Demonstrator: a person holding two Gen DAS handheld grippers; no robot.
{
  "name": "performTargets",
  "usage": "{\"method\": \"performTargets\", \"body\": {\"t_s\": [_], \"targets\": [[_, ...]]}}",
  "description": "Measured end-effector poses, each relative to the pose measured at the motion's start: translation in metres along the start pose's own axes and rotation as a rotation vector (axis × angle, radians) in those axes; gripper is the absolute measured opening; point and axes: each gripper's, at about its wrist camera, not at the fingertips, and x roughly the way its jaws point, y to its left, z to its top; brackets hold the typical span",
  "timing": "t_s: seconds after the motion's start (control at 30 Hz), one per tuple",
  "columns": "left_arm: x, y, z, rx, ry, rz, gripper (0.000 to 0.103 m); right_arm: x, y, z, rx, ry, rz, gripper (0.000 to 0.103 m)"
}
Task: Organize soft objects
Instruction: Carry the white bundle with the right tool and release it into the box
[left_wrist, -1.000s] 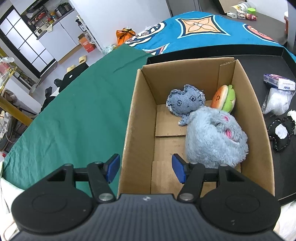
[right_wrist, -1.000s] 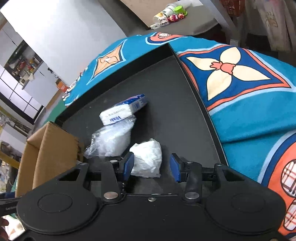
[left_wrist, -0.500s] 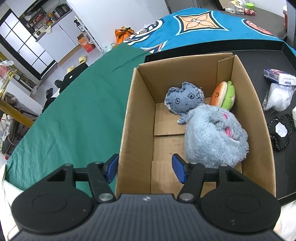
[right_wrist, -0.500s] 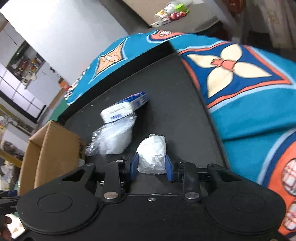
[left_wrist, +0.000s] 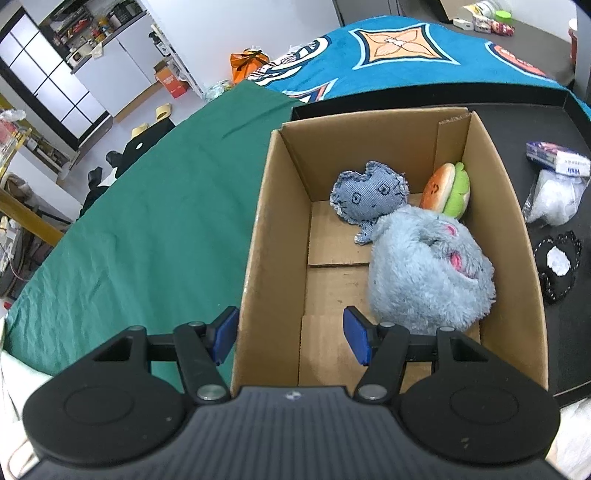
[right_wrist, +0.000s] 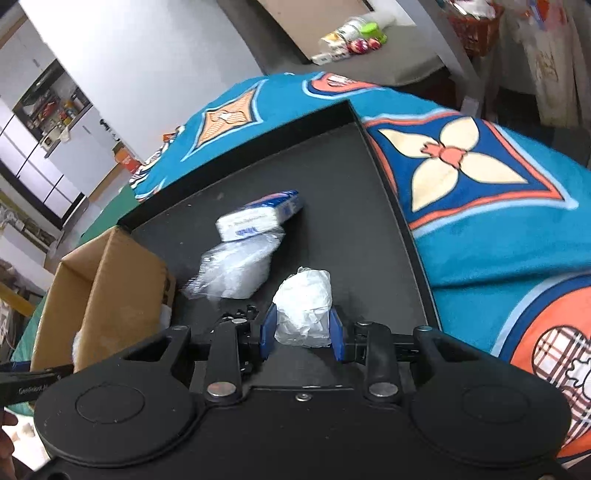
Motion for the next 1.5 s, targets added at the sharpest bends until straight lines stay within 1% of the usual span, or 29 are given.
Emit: {"method": "performTargets", "body": {"t_s": [0.17, 0.37, 0.6, 0.77, 1.07, 1.2, 1.33, 1.43, 1.5], "targets": [[-0.001, 0.007, 0.000, -0.031, -0.001, -0.007, 0.060, -0.009, 0.016, 0.002, -0.038, -0.017, 0.011, 0.031], [-0.003, 0.014, 0.000, -0.063, -0.009, -0.021, 0.060, -0.017, 0.039, 0.005, -0.117, -0.033, 0.019, 0.031], [-0.005, 0.021, -0.002, -0.091, -0.025, -0.040, 0.060, -0.027, 0.066, 0.012, -0.186, -0.073, 0.063, 0.031], [-0.005, 0.021, -0.003, -0.085, -0.024, -0.039, 0.060, -0.034, 0.091, 0.015, -0.267, -0.107, 0.086, 0.031], [-0.006, 0.026, -0.006, -0.099, -0.035, -0.060, 0.060, -0.035, 0.124, 0.023, -0.350, -0.127, 0.108, 0.032], [-0.006, 0.028, -0.007, -0.102, -0.040, -0.073, 0.057, -0.034, 0.142, 0.024, -0.395, -0.132, 0.103, 0.032], [-0.005, 0.033, -0.009, -0.122, -0.042, -0.088, 0.056, -0.034, 0.157, 0.022, -0.437, -0.128, 0.120, 0.032], [-0.004, 0.036, -0.009, -0.129, -0.040, -0.103, 0.051, -0.032, 0.170, 0.021, -0.466, -0.119, 0.128, 0.032], [-0.003, 0.036, -0.009, -0.128, -0.038, -0.113, 0.045, -0.030, 0.178, 0.020, -0.484, -0.112, 0.134, 0.032]]}}
